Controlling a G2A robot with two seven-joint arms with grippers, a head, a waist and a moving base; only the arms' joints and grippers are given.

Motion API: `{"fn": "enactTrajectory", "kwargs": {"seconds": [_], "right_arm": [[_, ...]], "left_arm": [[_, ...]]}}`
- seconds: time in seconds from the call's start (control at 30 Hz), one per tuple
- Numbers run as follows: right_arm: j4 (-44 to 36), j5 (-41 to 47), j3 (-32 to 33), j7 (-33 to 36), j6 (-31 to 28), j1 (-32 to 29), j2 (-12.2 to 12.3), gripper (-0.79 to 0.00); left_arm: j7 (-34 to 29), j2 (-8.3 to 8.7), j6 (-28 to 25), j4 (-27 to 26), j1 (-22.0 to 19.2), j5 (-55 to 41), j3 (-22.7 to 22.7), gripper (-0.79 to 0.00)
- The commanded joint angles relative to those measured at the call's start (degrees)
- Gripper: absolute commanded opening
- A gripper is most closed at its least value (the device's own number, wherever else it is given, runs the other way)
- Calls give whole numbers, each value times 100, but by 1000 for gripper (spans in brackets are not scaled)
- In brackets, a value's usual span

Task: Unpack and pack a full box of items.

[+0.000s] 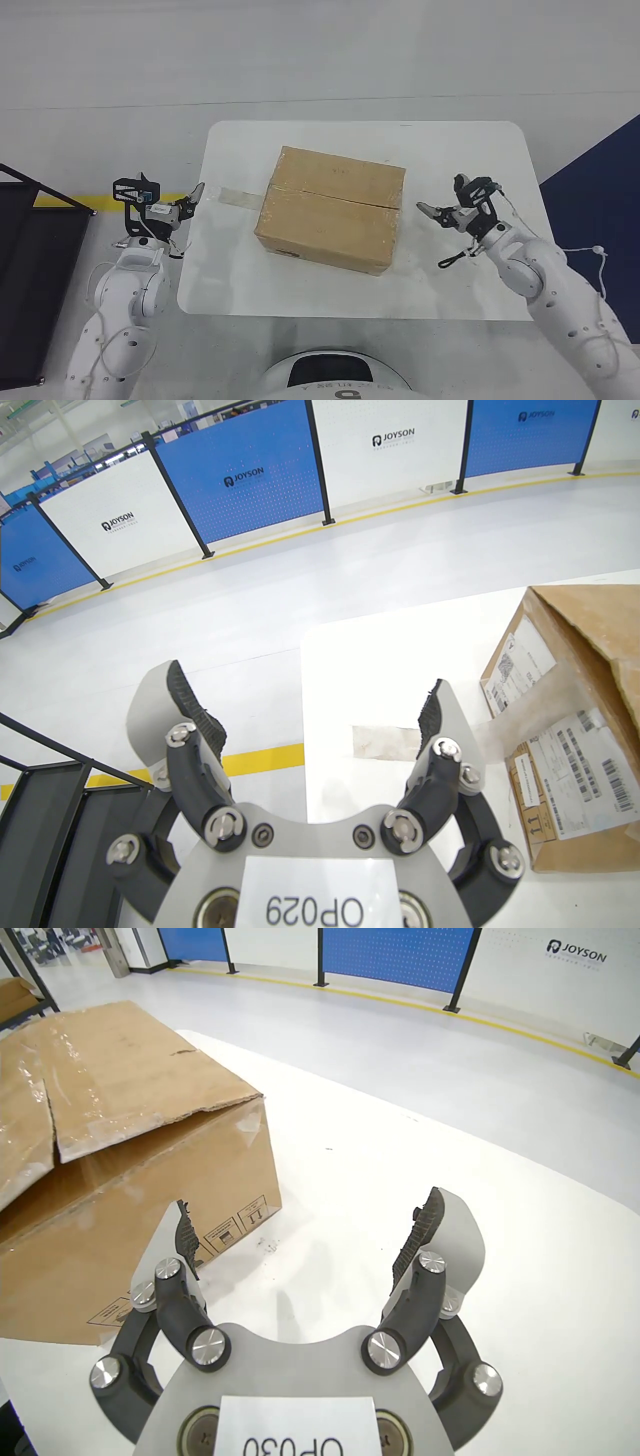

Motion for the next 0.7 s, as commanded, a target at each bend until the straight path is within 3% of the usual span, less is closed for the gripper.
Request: {"fn": "enactTrajectory", "kwargs": {"seconds": [0.0,0.67], "right_arm": [[24,32,-63,70,-78,92,-31,0],[-271,24,-266,886,-436,513,-208,0]], "left_arm": [[0,0,0,0,0,0,0,0],[0,0,0,0,0,0,0,0]]}}
